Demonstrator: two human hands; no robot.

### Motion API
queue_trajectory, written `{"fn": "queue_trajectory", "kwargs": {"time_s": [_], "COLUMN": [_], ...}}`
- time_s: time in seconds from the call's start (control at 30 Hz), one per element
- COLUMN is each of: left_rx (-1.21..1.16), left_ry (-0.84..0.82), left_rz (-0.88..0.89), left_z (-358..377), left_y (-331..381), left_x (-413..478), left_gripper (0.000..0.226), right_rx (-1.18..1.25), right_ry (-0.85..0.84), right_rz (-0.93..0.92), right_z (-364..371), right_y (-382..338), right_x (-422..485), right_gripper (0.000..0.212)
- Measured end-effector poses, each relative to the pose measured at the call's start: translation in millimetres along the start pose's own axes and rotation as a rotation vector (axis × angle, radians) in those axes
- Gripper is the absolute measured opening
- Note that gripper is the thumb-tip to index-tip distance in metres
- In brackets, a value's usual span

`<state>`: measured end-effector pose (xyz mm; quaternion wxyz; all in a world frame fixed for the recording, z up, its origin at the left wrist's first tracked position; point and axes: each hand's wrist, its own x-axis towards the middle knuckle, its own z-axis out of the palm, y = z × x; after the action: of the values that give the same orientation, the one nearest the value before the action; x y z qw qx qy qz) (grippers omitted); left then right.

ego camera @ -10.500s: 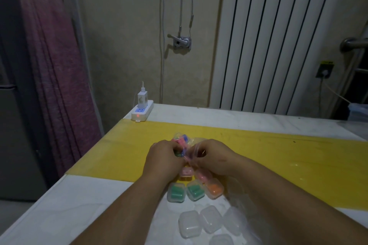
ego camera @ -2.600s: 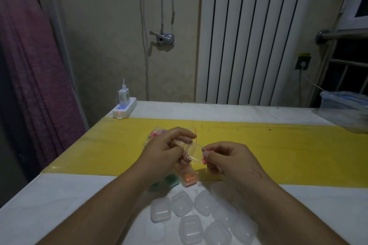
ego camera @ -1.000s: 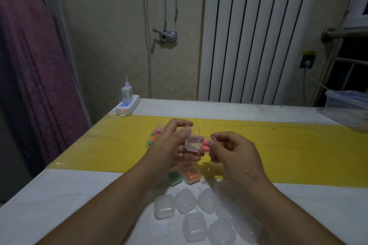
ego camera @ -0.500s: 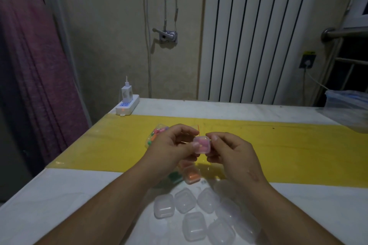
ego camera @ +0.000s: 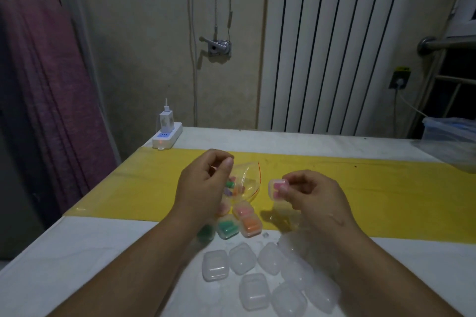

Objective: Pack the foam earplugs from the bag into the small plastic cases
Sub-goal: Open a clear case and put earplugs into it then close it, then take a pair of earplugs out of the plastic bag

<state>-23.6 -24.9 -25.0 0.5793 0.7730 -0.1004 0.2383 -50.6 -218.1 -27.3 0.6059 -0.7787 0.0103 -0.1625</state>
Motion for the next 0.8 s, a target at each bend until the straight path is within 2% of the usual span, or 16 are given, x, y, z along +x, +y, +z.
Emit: {"fn": "queue_trajectory", "kwargs": {"time_s": [0.13,0.23,0.4,0.63,0.8], "left_rx": [0.034,-0.025,0.304,0.507,0.575], "left_ry": [0.122,0.189,0.097,0.0,-0.006], "left_rz": [-0.023,-0.127,-0.065,-0.02,-0.11], "left_z": [-7.5,-9.3,-17.6,-18.7,-20.2], "left_y": [-7.9,-9.7,-22.4,-33.5,-39.0], "left_x": [7.0,6.9,15.7,23.7,27.1], "left_gripper": [0.019,0.029,0.041,0.043,0.051], "right_rx": [-0.38,-0.448,-0.696,-0.755,-0.731], "right_ry": [-0.09,-0.106,-0.16,-0.186,-0.254], "right_rz": [0.045,0.095,0.054,-0.05,-0.06], "right_z": [5.5,9.6,19.1,27.3,44.4], "right_y": [6.3,6.4,1.0,-16.1,-14.0], "right_x": [-2.8,-4.7,-12.3,10.6,48.5], "right_gripper": [0.012,0.015,0.011,0.008,0.019]}}
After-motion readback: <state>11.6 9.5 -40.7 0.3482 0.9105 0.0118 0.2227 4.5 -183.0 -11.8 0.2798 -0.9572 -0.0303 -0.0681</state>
